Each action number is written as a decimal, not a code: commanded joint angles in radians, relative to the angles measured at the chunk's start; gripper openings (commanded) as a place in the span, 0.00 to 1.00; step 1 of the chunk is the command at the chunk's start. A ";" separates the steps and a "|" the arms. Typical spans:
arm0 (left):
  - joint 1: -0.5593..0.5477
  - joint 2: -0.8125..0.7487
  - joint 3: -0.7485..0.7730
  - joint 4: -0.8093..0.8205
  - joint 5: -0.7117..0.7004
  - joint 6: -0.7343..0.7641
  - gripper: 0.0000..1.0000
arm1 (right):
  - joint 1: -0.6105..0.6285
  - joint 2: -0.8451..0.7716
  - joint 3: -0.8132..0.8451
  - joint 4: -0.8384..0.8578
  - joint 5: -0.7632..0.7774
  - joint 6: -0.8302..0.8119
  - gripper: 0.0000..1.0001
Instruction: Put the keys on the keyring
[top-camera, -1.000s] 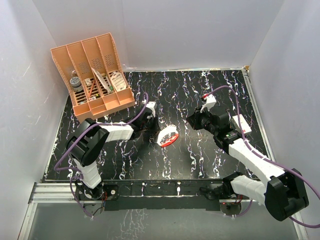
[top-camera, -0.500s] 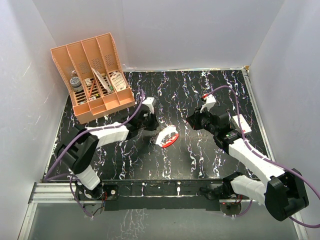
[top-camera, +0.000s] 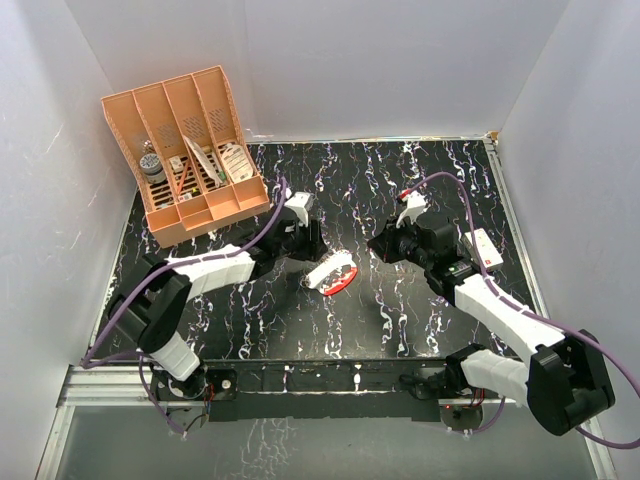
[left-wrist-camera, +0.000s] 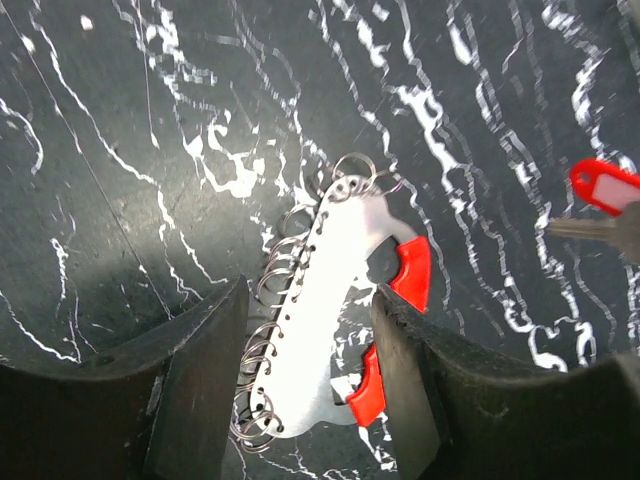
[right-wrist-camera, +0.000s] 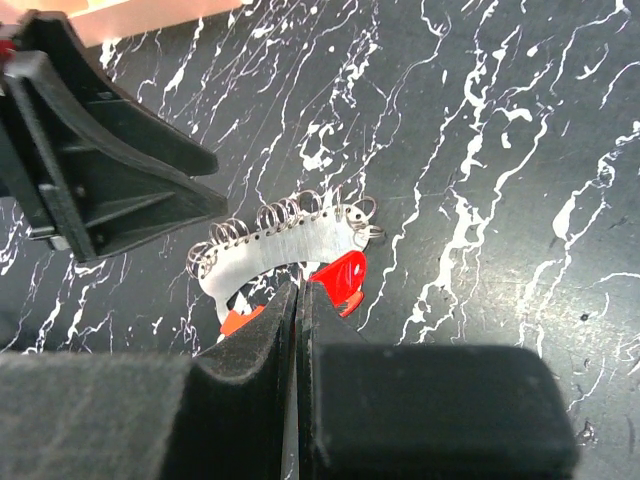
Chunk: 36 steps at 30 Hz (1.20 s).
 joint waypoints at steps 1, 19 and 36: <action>-0.006 0.063 0.017 0.007 0.043 0.026 0.52 | -0.005 0.008 0.015 0.045 -0.043 0.003 0.00; -0.006 0.184 0.043 0.065 0.086 0.074 0.51 | -0.005 0.010 0.003 0.050 -0.045 -0.003 0.00; -0.006 0.211 0.078 0.081 0.073 0.059 0.51 | -0.005 0.083 0.008 0.033 -0.089 -0.001 0.00</action>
